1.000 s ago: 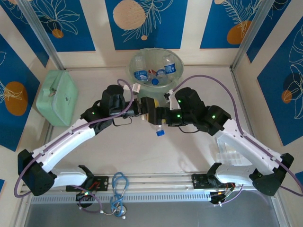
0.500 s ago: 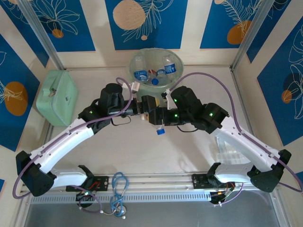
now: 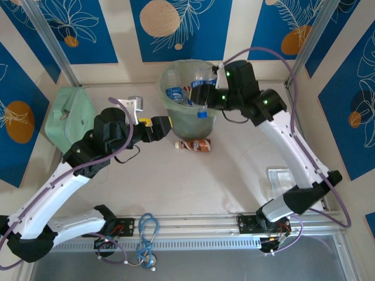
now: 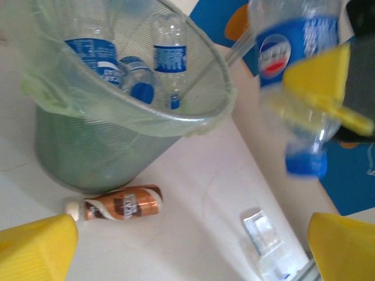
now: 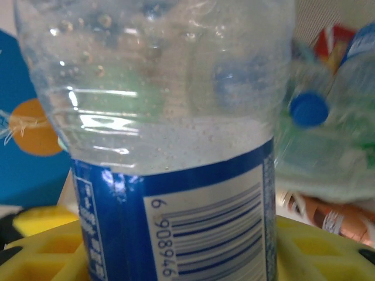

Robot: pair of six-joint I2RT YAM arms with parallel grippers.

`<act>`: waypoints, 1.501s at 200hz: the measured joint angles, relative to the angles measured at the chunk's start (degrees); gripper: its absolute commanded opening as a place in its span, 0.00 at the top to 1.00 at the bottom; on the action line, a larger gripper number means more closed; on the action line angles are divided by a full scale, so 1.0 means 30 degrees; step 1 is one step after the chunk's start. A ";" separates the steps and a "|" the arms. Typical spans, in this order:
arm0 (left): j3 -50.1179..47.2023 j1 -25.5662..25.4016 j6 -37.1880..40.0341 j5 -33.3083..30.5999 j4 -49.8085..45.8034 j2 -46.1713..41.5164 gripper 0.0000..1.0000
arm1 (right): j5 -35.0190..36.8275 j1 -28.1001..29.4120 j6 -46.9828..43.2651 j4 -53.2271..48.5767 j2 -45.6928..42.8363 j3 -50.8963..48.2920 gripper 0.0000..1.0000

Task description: Put the plastic bottles in the bin

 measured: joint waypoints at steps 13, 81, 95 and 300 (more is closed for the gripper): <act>-0.0226 0.0000 0.0109 -0.0328 -0.0313 -0.0007 0.00 | -0.0117 -0.0670 -0.0321 -0.0146 0.1275 0.1683 0.50; -0.0823 0.0095 0.0699 -0.1253 -0.1457 0.0051 0.00 | -0.0284 -0.1894 -0.1188 -0.1712 0.8612 0.9522 0.35; -0.0838 0.0182 0.0780 -0.1370 -0.1523 0.0131 0.01 | -0.0277 -0.1960 -0.1246 -0.2193 0.9959 1.0819 0.26; -0.3504 0.1115 -0.2871 -0.0852 -0.0240 0.0780 0.15 | -0.0182 -0.1654 0.1457 0.2951 -0.7519 -1.3529 0.28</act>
